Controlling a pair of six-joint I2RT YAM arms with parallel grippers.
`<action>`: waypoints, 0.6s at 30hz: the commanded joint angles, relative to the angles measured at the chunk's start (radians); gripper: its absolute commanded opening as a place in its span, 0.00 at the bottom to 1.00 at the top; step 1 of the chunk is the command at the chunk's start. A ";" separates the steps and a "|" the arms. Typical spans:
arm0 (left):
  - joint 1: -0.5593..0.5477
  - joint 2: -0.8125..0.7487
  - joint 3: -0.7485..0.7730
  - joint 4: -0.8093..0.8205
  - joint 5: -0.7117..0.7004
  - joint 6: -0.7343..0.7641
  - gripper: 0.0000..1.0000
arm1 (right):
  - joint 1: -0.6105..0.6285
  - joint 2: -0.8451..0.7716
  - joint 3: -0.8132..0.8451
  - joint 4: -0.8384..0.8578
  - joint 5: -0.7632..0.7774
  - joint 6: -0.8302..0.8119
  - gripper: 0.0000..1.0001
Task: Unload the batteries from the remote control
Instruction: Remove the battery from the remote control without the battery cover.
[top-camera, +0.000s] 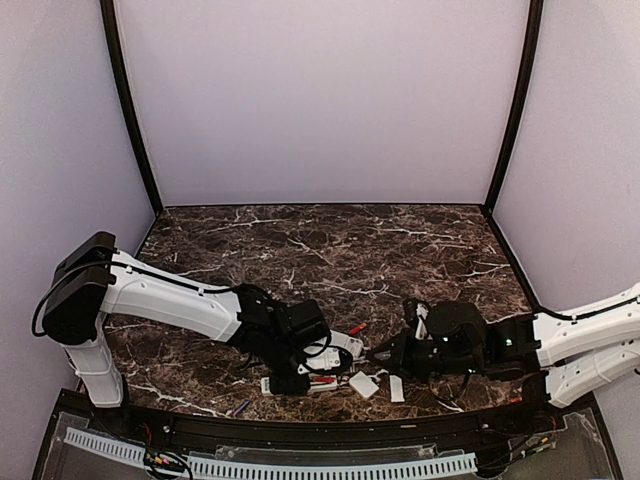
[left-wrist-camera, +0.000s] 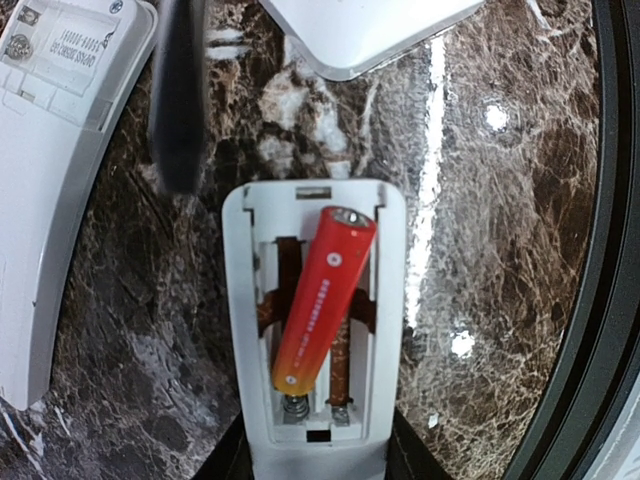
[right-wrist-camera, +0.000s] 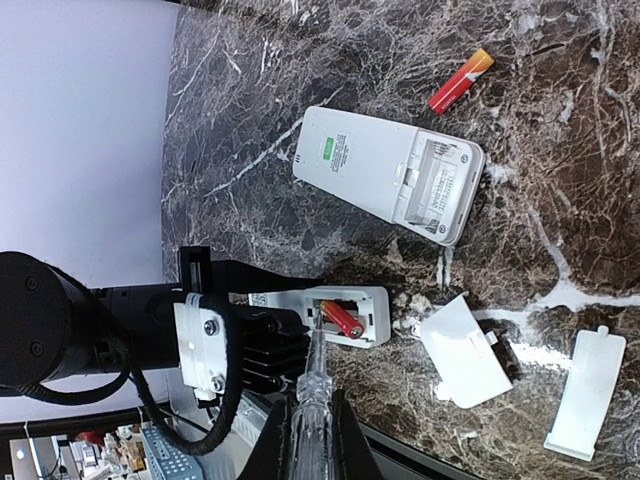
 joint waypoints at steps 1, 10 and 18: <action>-0.001 0.010 -0.028 -0.068 -0.016 0.004 0.28 | 0.022 -0.053 0.008 0.001 0.037 0.010 0.00; 0.054 -0.137 -0.031 -0.015 0.074 -0.032 0.69 | 0.059 -0.080 0.013 -0.018 0.040 -0.040 0.00; 0.142 -0.338 -0.072 0.039 0.195 -0.216 0.78 | 0.089 -0.021 0.147 -0.188 0.093 -0.102 0.00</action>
